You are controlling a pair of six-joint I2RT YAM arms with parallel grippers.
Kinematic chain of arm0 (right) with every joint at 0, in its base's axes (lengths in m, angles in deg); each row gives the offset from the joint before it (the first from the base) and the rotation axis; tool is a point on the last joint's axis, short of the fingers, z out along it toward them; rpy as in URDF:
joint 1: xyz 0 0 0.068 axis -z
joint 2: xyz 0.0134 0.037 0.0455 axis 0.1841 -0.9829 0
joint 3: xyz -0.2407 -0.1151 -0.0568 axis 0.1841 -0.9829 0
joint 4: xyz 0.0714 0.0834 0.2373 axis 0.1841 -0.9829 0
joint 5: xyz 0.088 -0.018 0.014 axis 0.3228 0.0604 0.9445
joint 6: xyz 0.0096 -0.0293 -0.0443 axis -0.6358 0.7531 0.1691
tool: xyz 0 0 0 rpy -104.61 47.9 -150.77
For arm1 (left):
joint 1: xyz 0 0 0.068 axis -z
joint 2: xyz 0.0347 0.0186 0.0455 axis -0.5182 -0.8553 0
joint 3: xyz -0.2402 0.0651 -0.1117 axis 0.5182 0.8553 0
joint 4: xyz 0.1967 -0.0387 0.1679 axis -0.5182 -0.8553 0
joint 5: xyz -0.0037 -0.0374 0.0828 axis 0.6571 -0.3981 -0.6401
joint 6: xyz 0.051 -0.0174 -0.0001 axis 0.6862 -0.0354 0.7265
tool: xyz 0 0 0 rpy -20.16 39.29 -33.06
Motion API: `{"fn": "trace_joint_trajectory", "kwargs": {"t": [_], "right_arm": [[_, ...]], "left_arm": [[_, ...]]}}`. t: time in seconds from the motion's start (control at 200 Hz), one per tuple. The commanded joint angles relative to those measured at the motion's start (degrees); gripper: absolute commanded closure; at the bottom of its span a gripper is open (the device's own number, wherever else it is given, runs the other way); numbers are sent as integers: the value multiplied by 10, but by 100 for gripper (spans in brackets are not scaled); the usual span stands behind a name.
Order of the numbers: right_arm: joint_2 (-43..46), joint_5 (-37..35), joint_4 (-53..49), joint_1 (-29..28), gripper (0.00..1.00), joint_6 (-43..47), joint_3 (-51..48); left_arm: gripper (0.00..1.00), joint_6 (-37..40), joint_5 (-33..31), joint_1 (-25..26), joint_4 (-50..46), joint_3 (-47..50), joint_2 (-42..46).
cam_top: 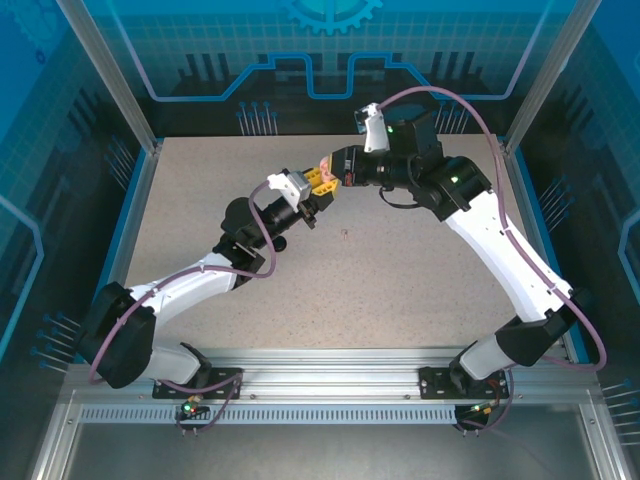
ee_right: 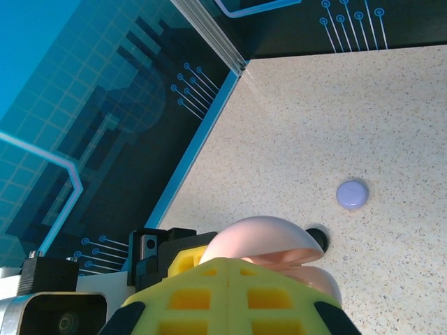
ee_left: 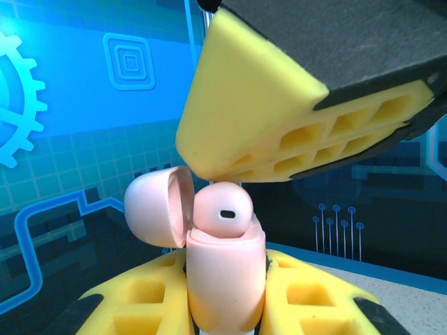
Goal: Insert wireless bluetooth earbuds into charging case
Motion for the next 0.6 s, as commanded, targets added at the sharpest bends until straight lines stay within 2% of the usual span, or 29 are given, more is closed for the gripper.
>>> {"fn": "trace_joint_trajectory", "kwargs": {"t": [0.0,0.3,0.38,0.595], "right_arm": [[20,-2,-5,-8,100,1,14],[18,1,-8,-6,100,8,17],[16,1,-14,-5,85,17,14],[19,0,-38,-6,71,55,12]], "left_arm": [[100,3,5,0,24,-21,-1],[100,2,5,0,25,-21,1],[100,2,6,0,20,-23,3],[100,2,20,0,10,-25,4]]}}
